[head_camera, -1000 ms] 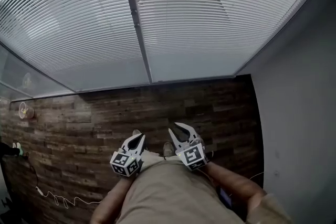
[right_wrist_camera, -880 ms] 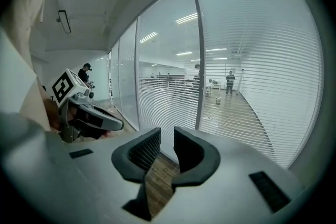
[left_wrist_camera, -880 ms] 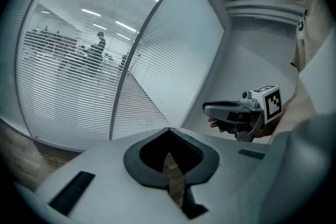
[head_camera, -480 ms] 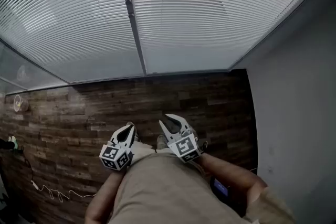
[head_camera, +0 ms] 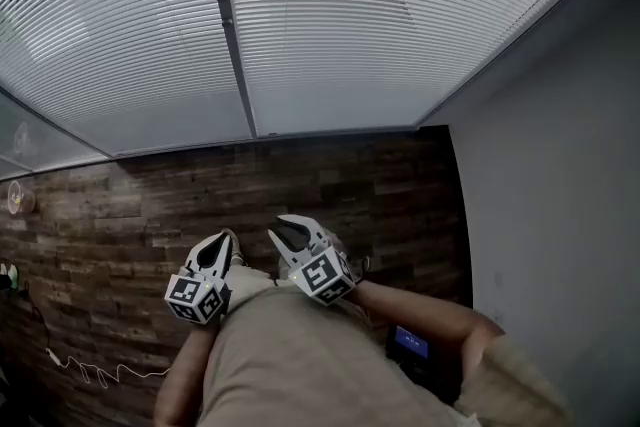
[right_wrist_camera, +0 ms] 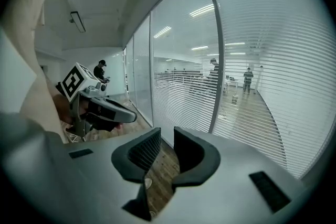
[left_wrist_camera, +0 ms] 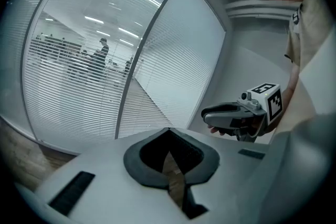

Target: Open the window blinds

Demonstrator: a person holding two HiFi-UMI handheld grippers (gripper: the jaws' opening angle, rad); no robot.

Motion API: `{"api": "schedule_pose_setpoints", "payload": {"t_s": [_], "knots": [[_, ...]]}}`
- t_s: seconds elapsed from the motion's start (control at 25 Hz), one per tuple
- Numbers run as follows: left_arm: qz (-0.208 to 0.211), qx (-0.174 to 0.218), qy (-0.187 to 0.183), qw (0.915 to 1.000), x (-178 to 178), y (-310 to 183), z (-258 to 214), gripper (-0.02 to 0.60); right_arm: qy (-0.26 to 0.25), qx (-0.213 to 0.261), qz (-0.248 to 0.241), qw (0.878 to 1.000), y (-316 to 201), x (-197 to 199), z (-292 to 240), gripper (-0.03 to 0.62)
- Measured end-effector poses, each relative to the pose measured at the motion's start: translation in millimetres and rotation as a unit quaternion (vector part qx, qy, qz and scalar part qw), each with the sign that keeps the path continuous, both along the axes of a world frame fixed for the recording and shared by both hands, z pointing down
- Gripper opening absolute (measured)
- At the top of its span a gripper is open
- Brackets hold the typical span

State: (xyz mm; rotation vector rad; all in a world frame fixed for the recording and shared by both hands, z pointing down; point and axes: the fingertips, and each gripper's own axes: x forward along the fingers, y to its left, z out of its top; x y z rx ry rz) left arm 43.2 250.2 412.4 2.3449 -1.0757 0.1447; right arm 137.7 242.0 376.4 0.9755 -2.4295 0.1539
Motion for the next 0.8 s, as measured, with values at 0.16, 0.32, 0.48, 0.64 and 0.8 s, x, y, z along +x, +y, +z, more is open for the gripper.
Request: {"api": "schedule_pose_setpoints", "payload": {"t_s": [0.16,0.32,0.48,0.64,0.8], "knots": [[-0.005,-0.007,0.004,1.0000,-0.1,-1.8,2.0,0.012,0.000,-0.003,0.001,1.000,-6.3,0.7,-1.7,0.072],[-0.006,-0.011,0.005,0.9999,1.1,-1.7,6.6,0.012,0.005,-0.007,0.002,1.000,-6.0,2.9,1.1,0.072],[-0.008,-0.011,0.004,0.9999,4.0,-6.8,11.9,0.012,0.030,-0.006,-0.003,1.000,-8.7,8.0,12.8,0.043],[0.002,-0.016,0.005,0.9999,11.0,-11.5,14.9,0.012,0.026,-0.014,0.015,0.999,-16.5,15.0,13.7,0.035],[0.020,-0.006,0.014,0.9997,17.7,-13.7,10.5,0.012,0.012,-0.016,0.036,0.999,-25.9,20.5,13.1,0.035]]}}
